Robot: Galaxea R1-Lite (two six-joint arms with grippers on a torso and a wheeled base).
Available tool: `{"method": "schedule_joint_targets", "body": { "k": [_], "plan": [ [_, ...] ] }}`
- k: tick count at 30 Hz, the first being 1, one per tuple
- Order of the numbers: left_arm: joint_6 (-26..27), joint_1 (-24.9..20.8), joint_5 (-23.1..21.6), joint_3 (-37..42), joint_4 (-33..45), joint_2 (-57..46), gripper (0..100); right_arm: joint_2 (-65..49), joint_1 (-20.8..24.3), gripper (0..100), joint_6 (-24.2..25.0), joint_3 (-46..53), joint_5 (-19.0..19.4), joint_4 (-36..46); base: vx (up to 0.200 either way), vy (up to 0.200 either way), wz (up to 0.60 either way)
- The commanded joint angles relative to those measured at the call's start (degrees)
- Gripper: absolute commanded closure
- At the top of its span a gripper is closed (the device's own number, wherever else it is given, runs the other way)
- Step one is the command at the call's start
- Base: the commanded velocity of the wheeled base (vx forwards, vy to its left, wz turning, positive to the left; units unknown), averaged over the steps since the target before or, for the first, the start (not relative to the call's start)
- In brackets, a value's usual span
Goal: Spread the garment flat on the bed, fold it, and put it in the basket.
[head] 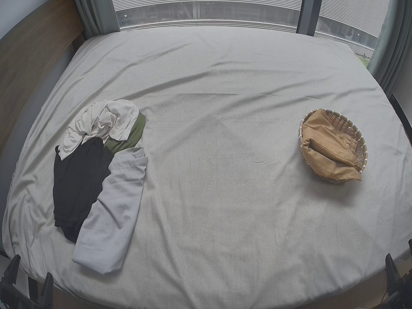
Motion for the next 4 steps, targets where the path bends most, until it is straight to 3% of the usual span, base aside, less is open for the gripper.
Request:
{"method": "schedule_joint_targets", "body": {
  "k": [1, 4],
  "plan": [
    [0.0, 0.1, 0.0, 1.0, 0.0, -0.9, 0, -0.7, 0.0, 0, 0.0, 1.0, 0.0, 0.0, 0.000, 0.000, 0.00],
    [0.0, 0.1, 0.0, 1.0, 0.0, -0.9, 0, -0.7, 0.0, 0, -0.1, 1.0, 0.0, 0.0, 0.000, 0.000, 0.00]
  ]
}}
